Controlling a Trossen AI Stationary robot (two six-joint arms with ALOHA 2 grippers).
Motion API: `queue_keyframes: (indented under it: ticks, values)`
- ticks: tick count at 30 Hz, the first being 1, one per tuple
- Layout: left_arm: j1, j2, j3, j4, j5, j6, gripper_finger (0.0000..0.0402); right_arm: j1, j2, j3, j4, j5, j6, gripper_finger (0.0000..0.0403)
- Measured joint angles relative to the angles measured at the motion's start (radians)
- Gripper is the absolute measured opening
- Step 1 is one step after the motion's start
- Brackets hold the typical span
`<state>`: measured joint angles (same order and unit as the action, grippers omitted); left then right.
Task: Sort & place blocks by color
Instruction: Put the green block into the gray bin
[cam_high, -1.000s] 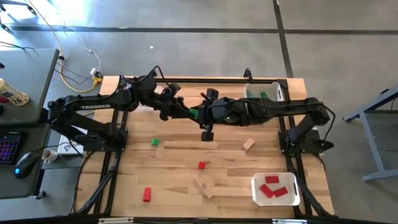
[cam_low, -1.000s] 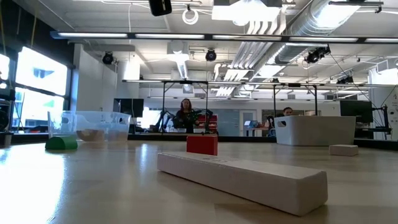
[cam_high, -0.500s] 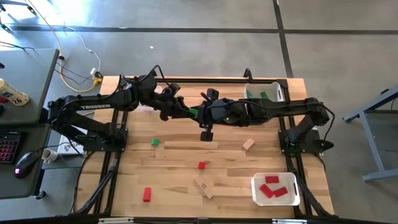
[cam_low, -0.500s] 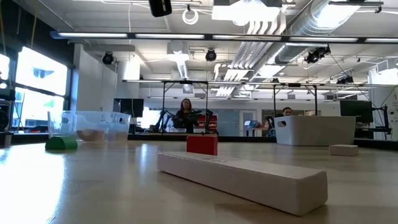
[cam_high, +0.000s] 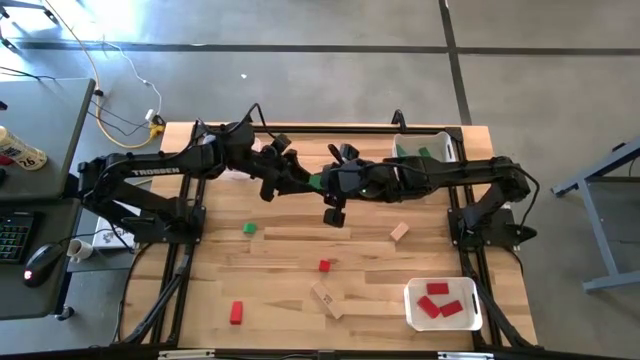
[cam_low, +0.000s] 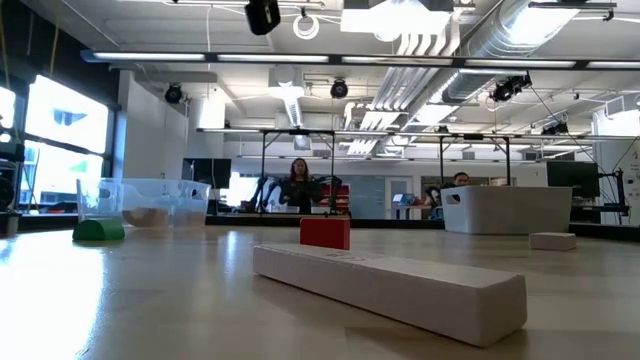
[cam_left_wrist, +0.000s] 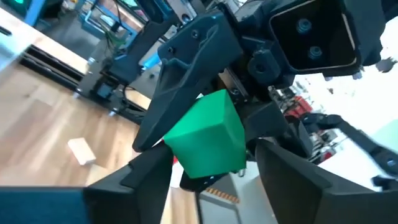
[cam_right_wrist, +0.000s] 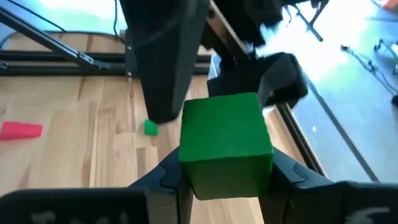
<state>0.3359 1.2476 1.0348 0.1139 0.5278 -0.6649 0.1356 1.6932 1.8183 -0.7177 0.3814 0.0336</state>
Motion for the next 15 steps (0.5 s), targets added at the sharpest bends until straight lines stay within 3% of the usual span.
queue_keyframes:
  ticks: [8, 15]
  values:
    - [0.010, -0.003, 0.000, -0.118, -0.109, 0.152, 0.0245, 0.000, 0.002, -0.001, -0.150, -0.001, 0.118, 0.0108]
    - [0.037, -0.002, 0.000, -0.203, -0.120, 0.241, 0.0244, -0.004, 0.002, -0.001, -0.365, 0.033, 0.267, 0.0108]
